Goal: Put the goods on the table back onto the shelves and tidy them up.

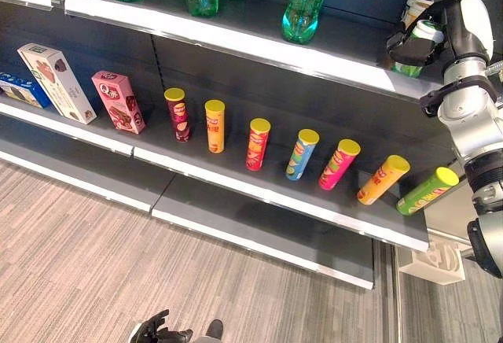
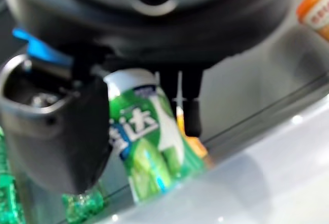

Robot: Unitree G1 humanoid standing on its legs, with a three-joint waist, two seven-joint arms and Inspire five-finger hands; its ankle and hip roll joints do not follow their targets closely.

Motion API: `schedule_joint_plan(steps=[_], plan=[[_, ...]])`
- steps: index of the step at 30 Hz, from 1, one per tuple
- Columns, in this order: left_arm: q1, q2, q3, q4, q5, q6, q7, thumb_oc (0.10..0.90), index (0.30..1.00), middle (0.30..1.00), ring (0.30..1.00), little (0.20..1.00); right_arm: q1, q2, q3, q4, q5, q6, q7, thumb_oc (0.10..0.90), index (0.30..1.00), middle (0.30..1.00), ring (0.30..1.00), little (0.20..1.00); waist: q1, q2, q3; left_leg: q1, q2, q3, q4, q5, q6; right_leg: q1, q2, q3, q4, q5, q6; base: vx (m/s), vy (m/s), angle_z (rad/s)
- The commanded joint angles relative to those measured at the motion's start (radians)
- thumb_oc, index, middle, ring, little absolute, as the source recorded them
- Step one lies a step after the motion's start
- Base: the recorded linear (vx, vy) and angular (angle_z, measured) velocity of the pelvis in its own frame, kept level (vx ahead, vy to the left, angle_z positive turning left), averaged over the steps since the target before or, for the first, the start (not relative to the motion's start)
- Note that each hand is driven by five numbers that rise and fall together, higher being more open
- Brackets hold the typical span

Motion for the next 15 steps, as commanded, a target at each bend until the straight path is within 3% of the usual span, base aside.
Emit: schedule_joint_plan(steps=[1, 15], plan=[[-0.041, 0.059, -0.06, 0.006, -0.006, -0.052, 0.014, 0.8, 0.9, 0.9, 0.9, 0.9, -0.205, -0.019, 0.066, 0.052, -0.021, -0.018, -0.045, 0.4, 0.3, 0.3, 0.3, 0.3, 0.005, -0.014, -0.048, 0.035, 0.067, 0.029, 0.002, -0.122, -0.055, 0.035, -0.08, -0.048, 0.013, -0.033, 0.079, 0.0, 0.0, 0.0], [-0.039, 0.06, -0.058, 0.005, -0.01, -0.055, 0.019, 0.8, 0.9, 0.9, 0.9, 0.9, -0.209, 0.005, 0.073, 0.105, -0.01, -0.013, -0.033, 0.4, 0.3, 0.3, 0.3, 0.3, 0.001, -0.004, -0.051, 0.039, 0.064, 0.037, 0.002, -0.126, -0.055, 0.04, -0.085, -0.045, 0.01, -0.032, 0.08, 0.0, 0.0, 0.0]])
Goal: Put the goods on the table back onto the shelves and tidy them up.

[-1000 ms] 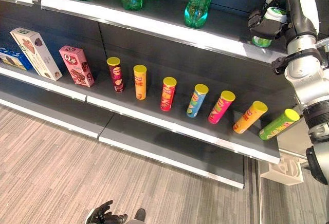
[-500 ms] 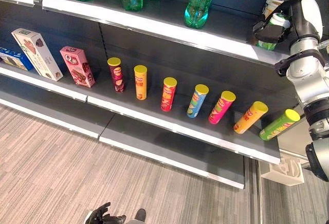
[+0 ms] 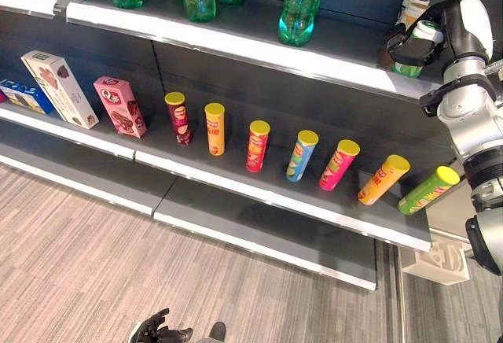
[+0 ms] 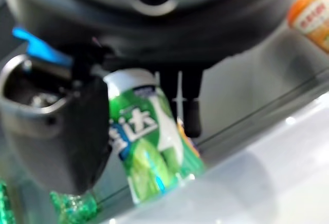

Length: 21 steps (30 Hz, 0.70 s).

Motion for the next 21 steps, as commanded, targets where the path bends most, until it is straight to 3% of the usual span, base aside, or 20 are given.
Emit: schedule_joint_plan(steps=[1, 2, 3, 21], plan=[[-0.037, 0.058, -0.06, 0.005, -0.011, -0.056, 0.018, 0.8, 0.9, 0.9, 0.9, 0.9, -0.193, -0.009, 0.075, 0.076, -0.011, -0.02, -0.03, 0.4, 0.3, 0.3, 0.3, 0.3, 0.003, -0.022, -0.043, 0.037, 0.064, 0.034, 0.002, -0.126, -0.055, 0.038, -0.084, -0.047, 0.01, -0.032, 0.08, 0.0, 0.0, 0.0], [-0.038, 0.057, -0.061, 0.006, -0.012, -0.056, 0.019, 0.8, 0.9, 0.9, 0.9, 0.9, -0.196, -0.005, 0.077, 0.082, -0.011, -0.02, -0.031, 0.4, 0.3, 0.3, 0.3, 0.3, 0.003, -0.021, -0.043, 0.037, 0.064, 0.034, 0.002, -0.126, -0.055, 0.038, -0.084, -0.046, 0.01, -0.032, 0.08, 0.0, 0.0, 0.0], [-0.041, 0.054, -0.062, 0.013, -0.012, -0.056, 0.023, 0.8, 0.9, 0.9, 0.9, 0.9, -0.197, 0.002, 0.076, 0.092, -0.011, -0.02, -0.037, 0.8, 0.9, 0.9, 0.9, 0.9, 0.001, -0.022, -0.043, 0.038, 0.064, 0.034, 0.002, -0.126, -0.055, 0.038, -0.084, -0.046, 0.01, -0.031, 0.08, 0.0, 0.0, 0.0], [-0.048, 0.046, -0.061, 0.03, -0.009, -0.054, 0.032, 0.8, 0.9, 0.9, 0.9, 0.9, -0.185, 0.004, 0.056, 0.045, 0.008, -0.025, -0.05, 0.8, 0.9, 0.9, 0.9, 0.9, -0.001, -0.024, -0.042, 0.038, 0.063, 0.038, 0.002, -0.129, -0.052, 0.037, -0.086, -0.047, 0.009, -0.029, 0.08, 0.0, 0.0, 0.0]])
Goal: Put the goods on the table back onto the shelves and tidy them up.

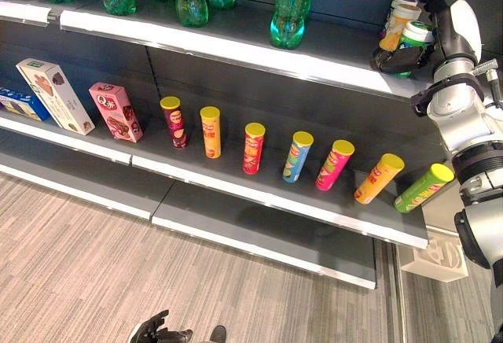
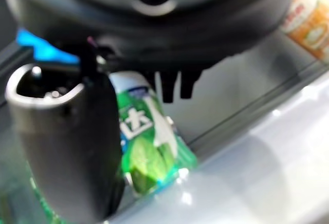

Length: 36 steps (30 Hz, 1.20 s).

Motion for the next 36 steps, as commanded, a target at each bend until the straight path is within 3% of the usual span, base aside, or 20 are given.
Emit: schedule_joint_plan(steps=[1, 10, 16, 21, 27, 29, 30, 31, 36], plan=[[-0.048, 0.046, -0.056, 0.025, -0.009, -0.052, 0.029, 0.8, 0.9, 0.9, 0.9, 0.9, -0.142, -0.059, 0.043, -0.064, 0.017, -0.04, -0.059, 0.8, 0.9, 0.9, 0.9, 0.9, 0.015, -0.029, -0.03, 0.038, 0.064, 0.04, 0.002, -0.13, -0.052, 0.036, -0.086, -0.046, 0.009, -0.029, 0.08, 0.0, 0.0, 0.0], [-0.023, 0.037, -0.029, -0.001, 0.0, -0.044, 0.03, 0.8, 0.9, 0.9, 0.9, 0.9, -0.009, -0.186, -0.139, -0.425, 0.055, -0.083, -0.158, 0.8, 0.9, 0.9, 0.9, 0.9, 0.007, -0.031, -0.02, 0.037, 0.066, 0.042, 0.002, -0.133, -0.049, 0.027, -0.087, -0.039, 0.012, -0.028, 0.082, 0.0, 0.0, 0.0], [0.004, 0.038, -0.013, -0.011, 0.006, -0.038, 0.018, 0.8, 0.9, 0.9, 0.9, 0.9, 0.119, -0.258, -0.335, -0.585, 0.282, -0.206, -0.177, 0.8, 0.9, 0.9, 0.9, 0.9, 0.018, -0.056, -0.013, 0.031, 0.067, 0.042, 0.002, -0.134, -0.05, 0.024, -0.087, -0.05, 0.013, -0.028, 0.085, 0.0, -0.001, -0.01], [0.008, 0.037, 0.011, 0.003, 0.009, -0.04, 0.019, 0.8, 0.9, 0.9, 0.9, 0.9, 0.154, -0.344, -0.374, -0.638, 0.29, -0.231, -0.195, 0.8, 0.9, 0.9, 0.9, 0.9, 0.018, -0.084, -0.007, 0.025, 0.068, 0.044, 0.002, -0.135, -0.052, 0.017, -0.087, -0.05, 0.013, -0.027, 0.088, 0.0, 0.0, 0.0], [-0.002, 0.014, 0.068, 0.031, 0.028, -0.04, 0.032, 0.8, 0.9, 0.9, 0.9, 0.9, 0.455, -0.354, -0.649, -0.997, 0.187, -0.276, -0.219, 0.8, 0.9, 0.9, 0.9, 0.9, -0.031, -0.085, -0.01, 0.031, 0.07, 0.062, 0.002, -0.143, -0.049, 0.007, -0.087, -0.031, 0.012, -0.027, 0.089, 0.0, 0.0, 0.01], [-0.003, 0.004, 0.079, 0.035, 0.028, -0.043, 0.03, 0.8, 0.9, 0.9, 0.9, 0.9, 0.573, -0.311, -0.723, -1.107, 0.238, -0.315, -0.163, 0.8, 0.9, 0.9, 0.9, 0.9, -0.054, -0.08, -0.013, 0.04, 0.071, 0.076, 0.002, -0.147, -0.047, 0.005, -0.089, -0.018, 0.012, -0.027, 0.088, -0.01, 0.037, -0.23], [0.008, -0.007, 0.087, 0.015, 0.03, -0.048, 0.003, 0.8, 0.9, 0.9, 0.9, 0.9, 0.804, -0.156, -0.822, -1.294, 0.558, -0.409, 0.079, 0.8, 0.9, 0.9, 0.9, 0.9, -0.092, -0.067, -0.014, 0.055, 0.072, 0.104, 0.002, -0.154, -0.046, -0.002, -0.089, 0.006, 0.013, -0.023, 0.09, -0.03, 0.044, -0.45], [0.008, -0.008, 0.09, 0.014, 0.04, -0.05, -0.007, 0.8, 0.9, 0.9, 0.9, 0.9, 0.901, -0.093, -0.843, -1.334, 0.682, -0.408, 0.179, 0.8, 0.9, 0.9, 0.9, 0.9, -0.109, -0.06, -0.013, 0.064, 0.074, 0.116, 0.002, -0.156, -0.045, -0.006, -0.089, 0.017, 0.015, -0.021, 0.09, -0.04, 0.04, -0.56], [-0.007, 0.003, 0.101, 0.003, 0.065, -0.059, -0.037, 0.8, 0.9, 0.9, 0.9, 0.9, 1.108, 0.014, -0.819, -1.357, 0.908, -0.327, 0.39, 0.8, 0.9, 0.9, 0.9, 0.9, -0.145, -0.039, -0.01, 0.084, 0.073, 0.153, 0.002, -0.161, -0.044, -0.015, -0.093, 0.05, 0.018, -0.015, 0.092, -0.02, 0.013, -0.37]])
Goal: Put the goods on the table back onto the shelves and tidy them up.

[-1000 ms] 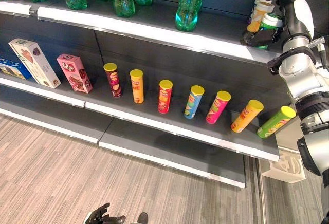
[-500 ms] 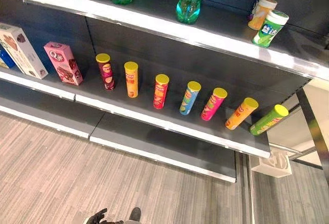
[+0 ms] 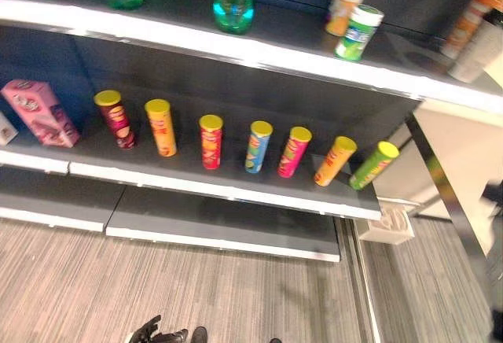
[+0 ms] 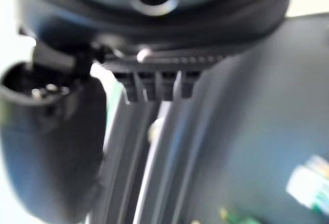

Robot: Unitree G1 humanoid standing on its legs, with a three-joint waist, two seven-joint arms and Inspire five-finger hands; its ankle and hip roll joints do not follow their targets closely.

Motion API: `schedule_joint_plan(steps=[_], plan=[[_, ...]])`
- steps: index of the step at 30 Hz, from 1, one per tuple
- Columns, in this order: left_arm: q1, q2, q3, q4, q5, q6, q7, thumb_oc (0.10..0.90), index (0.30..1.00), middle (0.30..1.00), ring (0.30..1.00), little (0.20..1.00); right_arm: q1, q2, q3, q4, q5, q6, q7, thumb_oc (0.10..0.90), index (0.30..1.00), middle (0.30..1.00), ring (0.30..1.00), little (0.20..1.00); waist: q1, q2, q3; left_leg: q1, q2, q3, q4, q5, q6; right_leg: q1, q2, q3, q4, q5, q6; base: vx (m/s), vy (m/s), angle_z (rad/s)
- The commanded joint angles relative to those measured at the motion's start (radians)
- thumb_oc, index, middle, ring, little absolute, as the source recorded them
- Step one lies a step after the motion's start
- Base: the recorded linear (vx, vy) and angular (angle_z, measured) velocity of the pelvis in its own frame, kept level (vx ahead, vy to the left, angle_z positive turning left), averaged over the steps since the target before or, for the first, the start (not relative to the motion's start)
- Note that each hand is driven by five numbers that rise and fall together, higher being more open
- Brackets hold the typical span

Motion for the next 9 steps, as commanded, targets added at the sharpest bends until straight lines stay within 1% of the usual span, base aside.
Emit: schedule_joint_plan(steps=[1, 2, 4, 7, 9], plan=[[-0.048, 0.067, -0.014, 0.001, 0.032, -0.058, -0.032, 0.8, 0.9, 0.9, 0.9, 0.9, -0.053, -0.045, 0.006, 0.009, 0.202, 0.027, 0.178, 0.8, 0.9, 0.9, 0.9, 0.9, 0.05, -0.01, -0.035, 0.069, 0.069, 0.045, 0.003, -0.144, -0.051, 0.026, -0.088, -0.051, 0.019, -0.032, 0.091, -0.01, -0.002, -0.18], [-0.047, 0.073, -0.006, -0.007, 0.04, -0.061, -0.041, 0.8, 0.9, 0.9, 0.9, 0.9, 0.017, -0.008, 0.02, 0.001, 0.214, 0.068, 0.216, 0.8, 0.9, 0.9, 0.9, 0.9, 0.046, -0.006, -0.037, 0.072, 0.07, 0.051, 0.003, -0.145, -0.052, 0.025, -0.088, -0.046, 0.019, -0.032, 0.092, -0.01, 0.0, -0.19], [-0.053, 0.072, -0.005, -0.008, 0.049, -0.062, -0.054, 0.8, 0.9, 0.9, 0.9, 0.9, 0.113, 0.034, 0.069, 0.002, 0.244, 0.122, 0.288, 0.8, 0.9, 0.9, 0.9, 0.9, 0.031, 0.001, -0.038, 0.077, 0.07, 0.061, 0.003, -0.144, -0.053, 0.024, -0.091, -0.04, 0.02, -0.029, 0.092, -0.01, 0.001, -0.15], [-0.057, 0.067, -0.006, -0.02, 0.057, -0.068, -0.084, 0.8, 0.9, 0.9, 0.9, 0.9, 0.247, 0.069, 0.154, 0.126, 0.234, 0.228, 0.379, 0.8, 0.9, 0.9, 0.9, 0.9, 0.017, 0.01, -0.041, 0.082, 0.07, 0.072, 0.003, -0.141, -0.057, 0.024, -0.094, -0.036, 0.021, -0.027, 0.091, -0.01, -0.005, -0.1], [-0.061, 0.063, -0.015, -0.027, 0.055, -0.069, -0.105, 0.8, 0.9, 0.9, 0.9, 0.9, 0.3, 0.077, 0.218, 0.218, 0.173, 0.274, 0.411, 0.8, 0.9, 0.9, 0.9, 0.9, 0.011, 0.014, -0.042, 0.082, 0.072, 0.076, 0.003, -0.138, -0.06, 0.024, -0.095, -0.037, 0.023, -0.027, 0.09, 0.0, 0.008, -0.05]])
